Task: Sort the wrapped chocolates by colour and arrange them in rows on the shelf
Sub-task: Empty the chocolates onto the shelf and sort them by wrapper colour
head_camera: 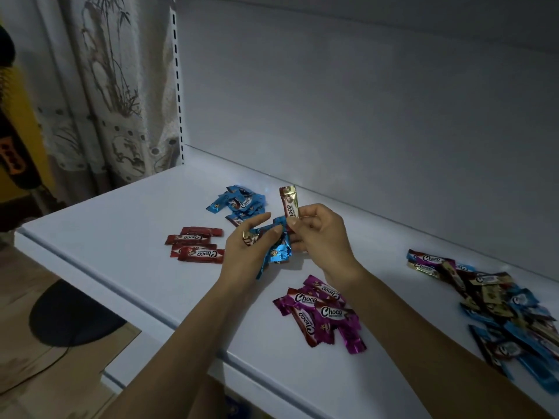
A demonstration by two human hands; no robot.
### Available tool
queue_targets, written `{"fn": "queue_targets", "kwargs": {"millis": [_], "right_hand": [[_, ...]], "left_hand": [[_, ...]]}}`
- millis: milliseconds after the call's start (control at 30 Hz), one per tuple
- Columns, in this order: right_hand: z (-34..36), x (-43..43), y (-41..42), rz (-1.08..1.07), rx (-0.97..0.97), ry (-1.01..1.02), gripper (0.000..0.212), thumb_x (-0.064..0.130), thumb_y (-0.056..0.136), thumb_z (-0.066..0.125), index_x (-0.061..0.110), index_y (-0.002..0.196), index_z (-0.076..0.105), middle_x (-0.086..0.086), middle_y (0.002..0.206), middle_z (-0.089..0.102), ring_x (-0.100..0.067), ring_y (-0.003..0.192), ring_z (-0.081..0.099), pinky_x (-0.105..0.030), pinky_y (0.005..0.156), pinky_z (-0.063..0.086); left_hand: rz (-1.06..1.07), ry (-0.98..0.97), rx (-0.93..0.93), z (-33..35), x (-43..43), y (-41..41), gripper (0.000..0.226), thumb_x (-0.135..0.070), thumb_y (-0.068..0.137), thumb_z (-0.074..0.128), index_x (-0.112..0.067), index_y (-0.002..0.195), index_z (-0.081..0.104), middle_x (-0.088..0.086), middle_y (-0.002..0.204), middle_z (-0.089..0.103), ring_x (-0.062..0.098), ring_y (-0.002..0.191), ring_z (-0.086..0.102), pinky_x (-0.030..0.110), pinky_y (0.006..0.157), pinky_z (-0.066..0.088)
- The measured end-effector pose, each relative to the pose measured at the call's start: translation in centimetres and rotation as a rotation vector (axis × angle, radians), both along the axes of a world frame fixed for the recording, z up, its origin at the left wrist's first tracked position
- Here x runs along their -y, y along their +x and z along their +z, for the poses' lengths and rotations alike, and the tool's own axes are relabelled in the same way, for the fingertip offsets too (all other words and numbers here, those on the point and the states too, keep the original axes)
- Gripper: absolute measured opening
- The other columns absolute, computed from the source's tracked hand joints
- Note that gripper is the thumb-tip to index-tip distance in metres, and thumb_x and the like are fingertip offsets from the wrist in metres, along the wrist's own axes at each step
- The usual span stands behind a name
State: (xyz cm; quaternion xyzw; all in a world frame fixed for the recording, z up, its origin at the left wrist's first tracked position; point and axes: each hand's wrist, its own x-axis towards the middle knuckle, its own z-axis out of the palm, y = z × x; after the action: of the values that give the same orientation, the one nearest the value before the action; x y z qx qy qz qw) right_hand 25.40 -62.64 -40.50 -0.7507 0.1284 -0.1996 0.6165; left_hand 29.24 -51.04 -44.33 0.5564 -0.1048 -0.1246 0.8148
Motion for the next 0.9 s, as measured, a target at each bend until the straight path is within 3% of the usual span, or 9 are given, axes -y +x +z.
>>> {"fn": "queue_targets", "kwargs": {"millis": [167, 367, 433, 533, 667, 767, 833, 900], "right_hand": [[0.0, 0.1, 0.3, -0.045, 0.072, -0.020, 0.008, 0.010, 0.091, 0.062, 0.011, 0.097, 0.057, -0.007, 0.089, 0.070, -0.013, 0.071, 0.068, -0.025, 0.063, 0.057], [0.5, 1.8, 0.2, -0.108, 0.040, 0.080, 0.007, 0.010, 0.092, 0.060, 0.016, 0.093, 0.056, 0.000, 0.082, 0.069, -0.004, 0.066, 0.066, -0.020, 0.060, 0.056], [0.4, 3.2, 0.1, -0.173, -0.008, 0.072, 0.009, 0.012, 0.092, 0.060, 0.012, 0.101, 0.059, 0.001, 0.081, 0.070, -0.004, 0.064, 0.066, -0.022, 0.057, 0.056], [-0.1, 5.3, 0.1, -0.265, -0.122, -0.015, 0.013, 0.015, 0.091, 0.061, 0.012, 0.104, 0.064, -0.002, 0.082, 0.069, -0.004, 0.053, 0.061, -0.018, 0.044, 0.044], [-0.8, 6.9, 0.2, -0.247, -0.257, -0.060, 0.021, 0.017, 0.091, 0.062, 0.009, 0.110, 0.066, -0.008, 0.081, 0.070, -0.011, 0.052, 0.055, -0.017, 0.038, 0.036], [-0.9, 7.1, 0.1, -0.179, -0.324, -0.199, 0.024, 0.027, 0.090, 0.063, 0.019, 0.113, 0.061, -0.005, 0.076, 0.064, -0.014, 0.056, 0.056, -0.023, 0.045, 0.041], [-0.9, 6.7, -0.2, -0.212, -0.256, -0.367, 0.027, 0.027, 0.089, 0.064, 0.017, 0.114, 0.062, -0.003, 0.091, 0.061, -0.015, 0.076, 0.061, -0.029, 0.063, 0.052], [-1.0, 5.7, -0.6, -0.197, -0.178, -0.485, 0.025, 0.024, 0.090, 0.063, 0.016, 0.113, 0.065, -0.002, 0.104, 0.058, -0.013, 0.089, 0.058, -0.032, 0.079, 0.052]], "left_hand": [[-0.014, 0.042, 0.041, 0.2, 0.2, -0.5, 0.026, -0.012, 0.089, 0.066, -0.007, 0.114, 0.062, 0.010, 0.092, 0.073, 0.010, 0.069, 0.070, 0.016, 0.054, 0.050], [0.000, 0.068, 0.057, 0.4, 0.2, -0.7, 0.012, -0.011, 0.090, 0.065, -0.016, 0.099, 0.061, -0.001, 0.081, 0.072, 0.005, 0.065, 0.069, 0.015, 0.049, 0.048], [-0.003, 0.083, 0.057, 0.4, 0.1, -0.7, 0.011, -0.012, 0.090, 0.064, -0.018, 0.098, 0.062, -0.004, 0.080, 0.072, 0.005, 0.064, 0.069, 0.015, 0.048, 0.047], [-0.011, 0.094, 0.056, 0.4, 0.1, -0.7, 0.013, -0.015, 0.091, 0.064, -0.018, 0.103, 0.063, -0.001, 0.086, 0.072, 0.004, 0.066, 0.069, 0.015, 0.049, 0.047], [-0.012, 0.083, 0.048, 0.4, 0.0, -0.7, 0.013, -0.016, 0.092, 0.062, -0.018, 0.105, 0.064, 0.003, 0.090, 0.073, 0.006, 0.069, 0.070, 0.015, 0.053, 0.049], [-0.023, 0.084, 0.037, 0.1, -0.1, -0.6, 0.016, -0.017, 0.092, 0.062, -0.015, 0.108, 0.066, 0.005, 0.093, 0.074, 0.014, 0.078, 0.071, 0.020, 0.061, 0.053], [-0.017, 0.100, 0.039, 0.1, -0.1, -0.6, 0.017, -0.018, 0.093, 0.061, -0.014, 0.108, 0.067, 0.005, 0.090, 0.074, 0.014, 0.076, 0.070, 0.021, 0.063, 0.053], [-0.014, 0.103, 0.051, 0.1, -0.1, -0.5, 0.016, -0.018, 0.093, 0.061, -0.012, 0.106, 0.068, 0.005, 0.087, 0.074, 0.012, 0.073, 0.069, 0.021, 0.063, 0.052]]}}
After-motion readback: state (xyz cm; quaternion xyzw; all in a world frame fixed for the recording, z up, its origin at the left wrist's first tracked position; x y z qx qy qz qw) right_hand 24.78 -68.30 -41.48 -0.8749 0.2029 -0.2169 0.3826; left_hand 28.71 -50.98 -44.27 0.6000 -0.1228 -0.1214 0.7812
